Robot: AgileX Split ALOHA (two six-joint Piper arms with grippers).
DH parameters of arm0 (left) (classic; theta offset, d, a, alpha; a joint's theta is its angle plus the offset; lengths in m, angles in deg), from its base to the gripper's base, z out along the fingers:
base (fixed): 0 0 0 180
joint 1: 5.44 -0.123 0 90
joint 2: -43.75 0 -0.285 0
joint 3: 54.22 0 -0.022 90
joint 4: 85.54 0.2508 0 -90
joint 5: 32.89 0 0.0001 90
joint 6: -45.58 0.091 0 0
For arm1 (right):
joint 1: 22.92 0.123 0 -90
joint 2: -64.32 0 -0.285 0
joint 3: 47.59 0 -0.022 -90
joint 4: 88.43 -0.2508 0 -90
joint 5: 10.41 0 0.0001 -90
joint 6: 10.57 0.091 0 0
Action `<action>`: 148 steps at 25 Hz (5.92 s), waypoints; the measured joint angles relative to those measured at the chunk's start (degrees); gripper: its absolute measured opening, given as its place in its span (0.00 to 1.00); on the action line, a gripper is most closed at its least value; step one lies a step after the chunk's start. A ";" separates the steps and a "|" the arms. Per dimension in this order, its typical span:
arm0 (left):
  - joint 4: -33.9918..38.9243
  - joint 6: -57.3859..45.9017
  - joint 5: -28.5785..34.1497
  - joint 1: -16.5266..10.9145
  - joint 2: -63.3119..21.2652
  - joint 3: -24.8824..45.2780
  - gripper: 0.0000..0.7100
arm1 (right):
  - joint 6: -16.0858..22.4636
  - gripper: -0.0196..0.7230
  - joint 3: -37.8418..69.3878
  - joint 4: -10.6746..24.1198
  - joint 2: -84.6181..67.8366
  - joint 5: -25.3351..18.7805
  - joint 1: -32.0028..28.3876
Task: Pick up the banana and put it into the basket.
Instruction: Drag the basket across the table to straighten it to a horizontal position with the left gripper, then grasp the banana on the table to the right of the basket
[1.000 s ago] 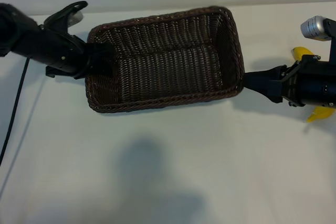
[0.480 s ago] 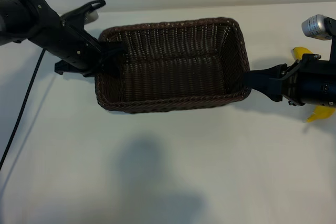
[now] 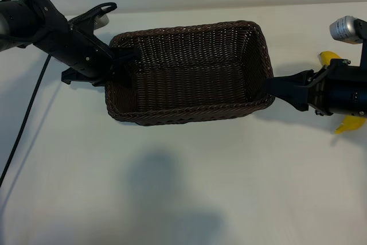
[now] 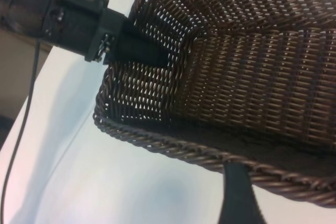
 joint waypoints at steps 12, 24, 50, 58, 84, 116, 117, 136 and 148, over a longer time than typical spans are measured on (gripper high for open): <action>-0.78 -0.43 0.41 0.00 0.00 0.00 0.44 | 0.00 0.62 0.00 -0.07 0.00 -0.04 0.00; -0.83 -1.37 0.48 0.00 0.00 -0.10 0.75 | 0.00 0.62 0.00 -0.09 0.00 -0.04 0.00; 3.17 -3.44 4.20 0.00 -6.16 -0.29 0.81 | -0.05 0.62 0.00 -0.09 0.00 -0.04 0.00; 10.70 -7.75 7.18 0.00 -12.85 -0.29 0.81 | -0.11 0.62 0.00 -0.13 0.00 -0.04 0.00; 19.06 -5.95 16.28 0.00 -19.72 -0.29 0.81 | -0.11 0.62 0.00 -0.13 0.00 0.01 0.00; 31.62 -12.09 22.25 0.00 -58.17 30.57 0.81 | -0.62 0.62 0.00 -0.13 0.00 0.16 0.00; 31.62 -12.22 21.92 0.00 -60.81 32.62 0.81 | -0.62 0.62 0.00 -0.13 0.00 0.16 0.00; 31.69 -12.28 22.44 0.00 -99.61 43.53 0.81 | -0.68 0.62 0.00 -0.13 0.00 0.16 0.00; 31.69 -12.28 23.82 0.00 -103.76 44.37 0.81 | -0.83 0.62 0.00 -0.13 0.00 0.16 0.00</action>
